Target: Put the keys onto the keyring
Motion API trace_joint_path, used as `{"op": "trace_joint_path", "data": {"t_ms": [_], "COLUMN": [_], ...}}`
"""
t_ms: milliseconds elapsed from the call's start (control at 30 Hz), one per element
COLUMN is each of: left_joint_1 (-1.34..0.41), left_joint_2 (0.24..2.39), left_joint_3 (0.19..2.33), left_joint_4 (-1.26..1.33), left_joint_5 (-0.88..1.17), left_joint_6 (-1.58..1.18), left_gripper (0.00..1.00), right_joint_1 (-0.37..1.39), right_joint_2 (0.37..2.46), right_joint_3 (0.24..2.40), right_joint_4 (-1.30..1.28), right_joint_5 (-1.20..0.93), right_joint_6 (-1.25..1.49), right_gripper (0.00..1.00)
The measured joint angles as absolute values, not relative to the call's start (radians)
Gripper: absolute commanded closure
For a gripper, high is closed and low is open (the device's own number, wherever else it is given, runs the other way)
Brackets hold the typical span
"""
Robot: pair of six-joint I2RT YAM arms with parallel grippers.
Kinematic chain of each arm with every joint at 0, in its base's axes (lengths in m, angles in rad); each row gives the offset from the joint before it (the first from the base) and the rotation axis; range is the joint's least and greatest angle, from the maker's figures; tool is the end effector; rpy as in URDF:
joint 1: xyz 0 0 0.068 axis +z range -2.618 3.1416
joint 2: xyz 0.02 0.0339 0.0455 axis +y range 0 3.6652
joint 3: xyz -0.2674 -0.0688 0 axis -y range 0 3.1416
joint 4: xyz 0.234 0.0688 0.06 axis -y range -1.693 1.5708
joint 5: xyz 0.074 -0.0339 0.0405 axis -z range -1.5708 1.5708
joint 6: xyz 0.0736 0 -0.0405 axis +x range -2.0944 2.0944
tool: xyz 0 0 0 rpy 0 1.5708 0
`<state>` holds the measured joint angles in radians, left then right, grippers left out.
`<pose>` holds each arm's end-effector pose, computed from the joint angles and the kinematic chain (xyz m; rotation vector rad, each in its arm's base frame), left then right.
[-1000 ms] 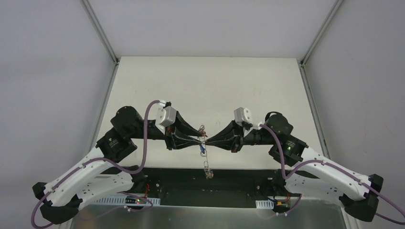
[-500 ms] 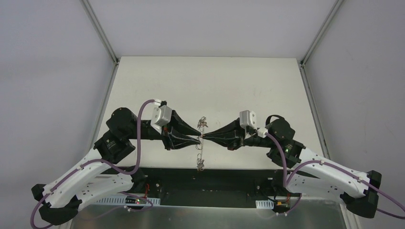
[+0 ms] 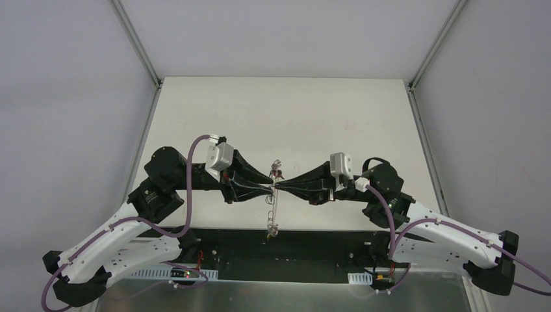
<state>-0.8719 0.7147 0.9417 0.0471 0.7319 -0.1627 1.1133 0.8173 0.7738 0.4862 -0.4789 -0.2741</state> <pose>0.0630 -0.1514 0.4347 1.1012 1.0216 -1.3214 0.0576 0.1938 0.4180 -1.0838 0.6045 1.0037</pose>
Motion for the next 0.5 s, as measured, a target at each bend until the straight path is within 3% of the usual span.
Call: {"op": "trace_joint_path", "data": {"t_ms": [400,500], "left_joint_1": [-0.872,-0.872], "left_joint_2": [0.719,0.724], "left_joint_3": [0.942,0.942], "left_joint_4": [0.047,0.047], "left_joint_5": [0.724,0.729], "left_joint_6": [-0.157,-0.157], "left_gripper": [0.90,1.00], "right_joint_1": [1.124,1.124], "right_joint_2": [0.820,0.820], "right_joint_3": [0.774,0.774], "right_joint_4": [0.489,0.490], "right_joint_5": [-0.479,-0.479], "right_joint_6": [-0.275,-0.276], "right_gripper": [1.00,1.00]}}
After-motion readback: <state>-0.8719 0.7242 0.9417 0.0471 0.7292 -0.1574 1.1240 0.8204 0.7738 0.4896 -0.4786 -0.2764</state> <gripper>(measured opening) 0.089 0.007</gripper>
